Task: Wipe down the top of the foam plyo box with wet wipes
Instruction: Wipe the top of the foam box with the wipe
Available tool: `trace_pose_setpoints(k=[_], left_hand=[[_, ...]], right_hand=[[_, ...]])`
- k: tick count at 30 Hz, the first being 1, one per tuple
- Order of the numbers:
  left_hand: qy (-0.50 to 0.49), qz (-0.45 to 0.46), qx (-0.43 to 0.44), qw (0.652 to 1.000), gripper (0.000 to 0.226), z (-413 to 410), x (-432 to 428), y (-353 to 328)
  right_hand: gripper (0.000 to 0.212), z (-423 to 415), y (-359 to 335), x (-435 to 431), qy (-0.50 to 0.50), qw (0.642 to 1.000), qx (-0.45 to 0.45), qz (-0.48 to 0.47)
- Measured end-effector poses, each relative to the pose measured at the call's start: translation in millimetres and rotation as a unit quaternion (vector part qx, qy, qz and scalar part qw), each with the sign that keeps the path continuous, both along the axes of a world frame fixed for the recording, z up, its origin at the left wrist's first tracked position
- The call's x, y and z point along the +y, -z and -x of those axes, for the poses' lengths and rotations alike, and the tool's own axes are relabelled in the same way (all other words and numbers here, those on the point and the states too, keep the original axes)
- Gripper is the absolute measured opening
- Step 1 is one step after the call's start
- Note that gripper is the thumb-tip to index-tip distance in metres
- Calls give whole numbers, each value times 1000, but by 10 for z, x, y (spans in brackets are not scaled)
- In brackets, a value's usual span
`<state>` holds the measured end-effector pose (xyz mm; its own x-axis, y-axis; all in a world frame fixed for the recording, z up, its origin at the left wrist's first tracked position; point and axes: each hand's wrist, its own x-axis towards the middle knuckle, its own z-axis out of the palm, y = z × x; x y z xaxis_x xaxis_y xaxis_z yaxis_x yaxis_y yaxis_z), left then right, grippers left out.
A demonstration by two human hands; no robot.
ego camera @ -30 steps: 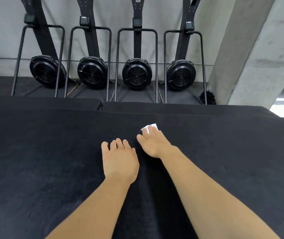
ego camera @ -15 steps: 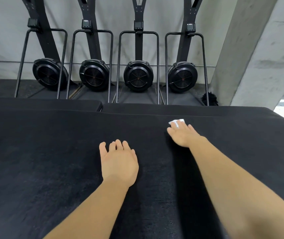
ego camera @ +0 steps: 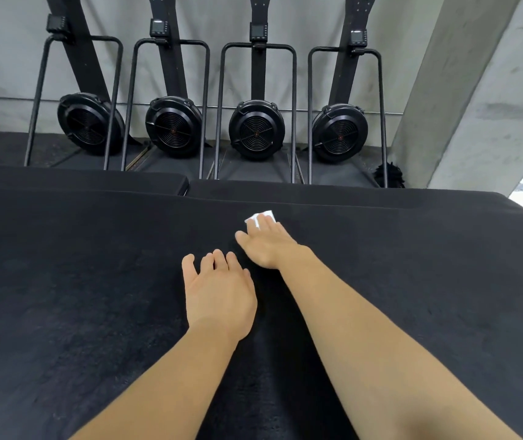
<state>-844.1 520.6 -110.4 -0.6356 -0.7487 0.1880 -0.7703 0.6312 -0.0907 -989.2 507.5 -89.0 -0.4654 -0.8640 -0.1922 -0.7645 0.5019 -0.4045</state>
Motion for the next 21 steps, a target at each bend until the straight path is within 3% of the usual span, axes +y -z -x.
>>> trace_pose_setpoints(k=[4, 13, 17, 21], left_hand=[[-7, 2, -13, 1000, 54, 12, 4, 6], [-12, 0, -37, 999, 58, 20, -11, 6], [-12, -3, -40, 999, 58, 24, -12, 9], [-10, -5, -34, 999, 58, 24, -20, 20]], right_hand=[[54, 245, 21, 97, -34, 999, 12, 14], [54, 1263, 28, 638, 121, 991, 51, 2], [59, 1237, -10, 547, 178, 983, 45, 2], [60, 864, -13, 216, 148, 987, 57, 34]])
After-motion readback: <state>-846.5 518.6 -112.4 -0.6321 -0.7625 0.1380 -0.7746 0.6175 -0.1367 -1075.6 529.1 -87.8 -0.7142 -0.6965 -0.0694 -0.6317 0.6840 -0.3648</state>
